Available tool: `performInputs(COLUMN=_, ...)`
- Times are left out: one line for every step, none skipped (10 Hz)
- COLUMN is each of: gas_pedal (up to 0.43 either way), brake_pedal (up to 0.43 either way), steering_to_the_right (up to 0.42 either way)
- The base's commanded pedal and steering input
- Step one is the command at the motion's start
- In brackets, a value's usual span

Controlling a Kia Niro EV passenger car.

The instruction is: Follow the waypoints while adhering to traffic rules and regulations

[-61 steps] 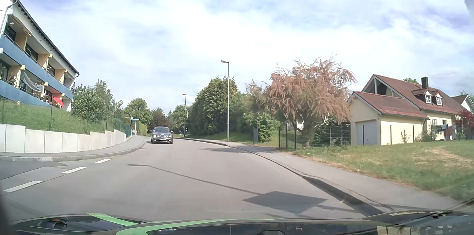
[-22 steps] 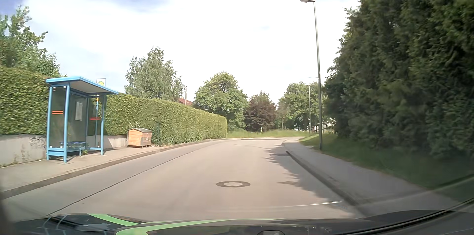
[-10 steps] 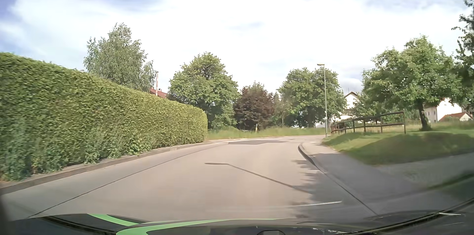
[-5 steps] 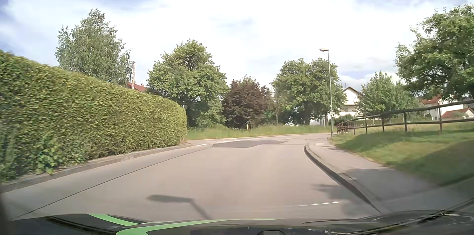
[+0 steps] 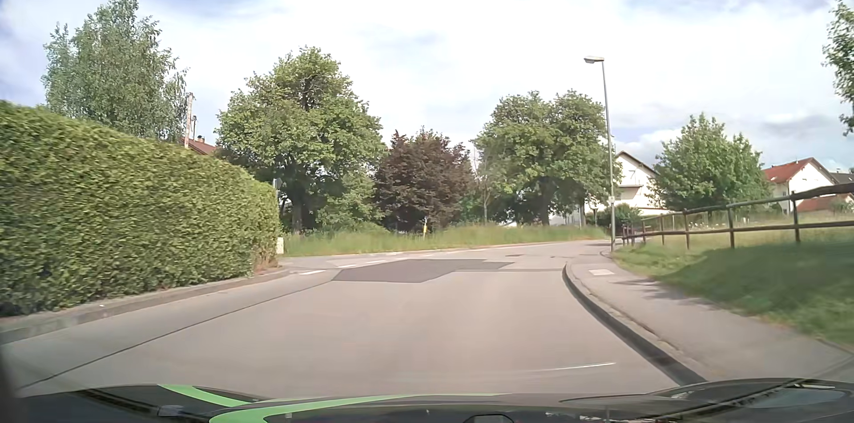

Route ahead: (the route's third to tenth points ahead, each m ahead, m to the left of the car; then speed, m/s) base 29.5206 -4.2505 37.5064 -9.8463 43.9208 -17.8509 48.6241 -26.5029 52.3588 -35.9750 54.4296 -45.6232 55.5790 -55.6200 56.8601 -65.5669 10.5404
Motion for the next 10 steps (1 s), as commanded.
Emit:
performInputs(gas_pedal=0.059, brake_pedal=0.0, steering_to_the_right=0.037)
performInputs(gas_pedal=0.059, brake_pedal=0.0, steering_to_the_right=0.039)
performInputs(gas_pedal=0.059, brake_pedal=0.0, steering_to_the_right=0.04)
performInputs(gas_pedal=0.059, brake_pedal=0.0, steering_to_the_right=0.041)
performInputs(gas_pedal=0.059, brake_pedal=0.0, steering_to_the_right=0.044)
performInputs(gas_pedal=0.059, brake_pedal=0.0, steering_to_the_right=0.047)
performInputs(gas_pedal=0.059, brake_pedal=0.0, steering_to_the_right=0.049)
performInputs(gas_pedal=0.059, brake_pedal=0.0, steering_to_the_right=0.052)
performInputs(gas_pedal=0.079, brake_pedal=0.0, steering_to_the_right=0.055)
performInputs(gas_pedal=0.087, brake_pedal=0.0, steering_to_the_right=0.06)
